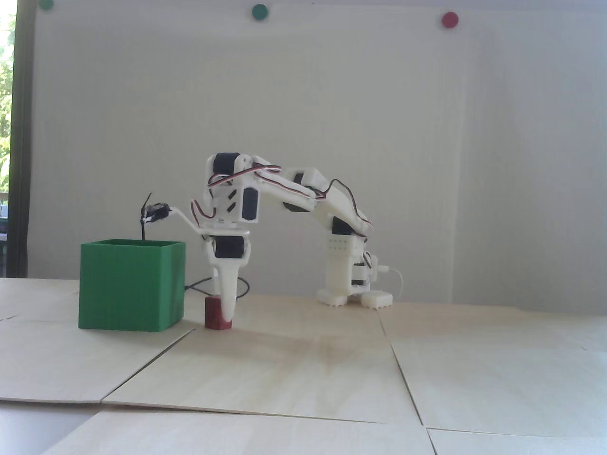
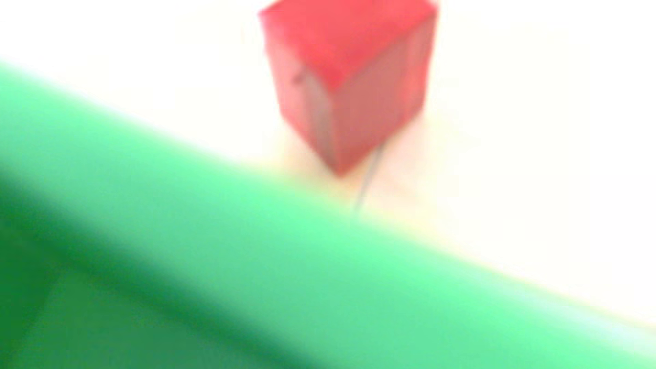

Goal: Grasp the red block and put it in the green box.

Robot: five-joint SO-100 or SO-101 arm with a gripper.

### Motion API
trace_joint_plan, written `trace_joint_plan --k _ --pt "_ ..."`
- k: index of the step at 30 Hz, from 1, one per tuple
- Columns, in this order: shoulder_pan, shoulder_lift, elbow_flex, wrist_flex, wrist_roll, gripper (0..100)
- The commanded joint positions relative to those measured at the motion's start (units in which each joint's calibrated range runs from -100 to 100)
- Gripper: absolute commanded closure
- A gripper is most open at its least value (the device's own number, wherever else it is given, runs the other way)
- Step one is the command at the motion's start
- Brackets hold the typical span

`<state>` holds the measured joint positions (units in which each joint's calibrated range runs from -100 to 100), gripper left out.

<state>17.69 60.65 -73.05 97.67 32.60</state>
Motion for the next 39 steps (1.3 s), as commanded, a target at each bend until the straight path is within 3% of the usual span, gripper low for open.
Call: trace_joint_plan --k 1,35,39 --pt "-1.89 -2.02 -1.3 1.74 0.51 75" --pt "1.81 -1.63 -1.22 1.74 -0.01 75" --pt "1.49 -1.39 -1.22 1.74 0.04 90"
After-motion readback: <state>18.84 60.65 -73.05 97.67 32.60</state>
